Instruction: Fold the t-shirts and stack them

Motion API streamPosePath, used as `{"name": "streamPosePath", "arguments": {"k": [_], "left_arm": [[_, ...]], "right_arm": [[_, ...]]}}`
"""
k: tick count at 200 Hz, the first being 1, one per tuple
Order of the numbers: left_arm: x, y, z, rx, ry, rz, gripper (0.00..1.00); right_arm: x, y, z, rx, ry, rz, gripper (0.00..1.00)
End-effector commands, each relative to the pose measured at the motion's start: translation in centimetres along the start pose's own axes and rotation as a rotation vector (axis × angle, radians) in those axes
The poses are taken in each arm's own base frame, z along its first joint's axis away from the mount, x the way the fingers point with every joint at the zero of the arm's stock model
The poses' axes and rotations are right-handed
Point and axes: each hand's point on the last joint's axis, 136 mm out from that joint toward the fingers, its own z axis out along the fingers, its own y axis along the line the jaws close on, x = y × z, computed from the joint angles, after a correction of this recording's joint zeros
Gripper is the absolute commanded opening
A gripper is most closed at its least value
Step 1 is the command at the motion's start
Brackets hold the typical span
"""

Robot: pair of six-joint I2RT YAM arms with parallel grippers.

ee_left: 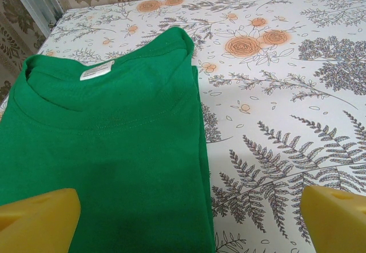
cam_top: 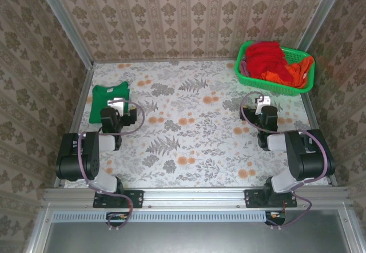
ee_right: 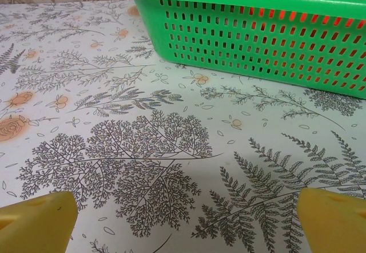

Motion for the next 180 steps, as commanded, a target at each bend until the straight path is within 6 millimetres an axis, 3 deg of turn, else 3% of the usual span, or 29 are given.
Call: {"name": "streamPosePath", "arguments": {"k": [1, 71, 118, 133, 147, 180], "left_arm": [[-0.9, 0.1, 0.0, -0.004, -0.029, -0.010, 1.00], [-1.3, -0.1, -0.2, 0.015, -0.039, -0.006, 1.00], [-4.2, -0.3, -3.7, -0.005, -0.118, 0.021, 1.00], [-5.3, -1.8, -4.8, 0.018, -0.125, 0.065, 1.00], [-7.1, -4.4, -5.8, 0.071, -0.153, 0.120, 1.00], [-10.3, -12.8, -7.8, 0.281, -0.214, 0.220, 1.00]], "right_arm": [[-1.6, 0.5, 0.1, -0.019, -0.048, -0.001, 1.00], [-1.9, 0.5, -0.2, -0.026, -0.060, -0.001, 1.00], [-5.1, 0.6, -4.3, -0.036, -0.081, -0.002, 1.00], [-6.7, 0.6, -6.1, -0.045, -0.103, 0.014, 1.00], [-8.9, 0.2, -7.7, -0.030, -0.111, 0.060, 1.00], [-14.0, -1.2, -8.9, 0.053, -0.062, 0.094, 1.00]]}}
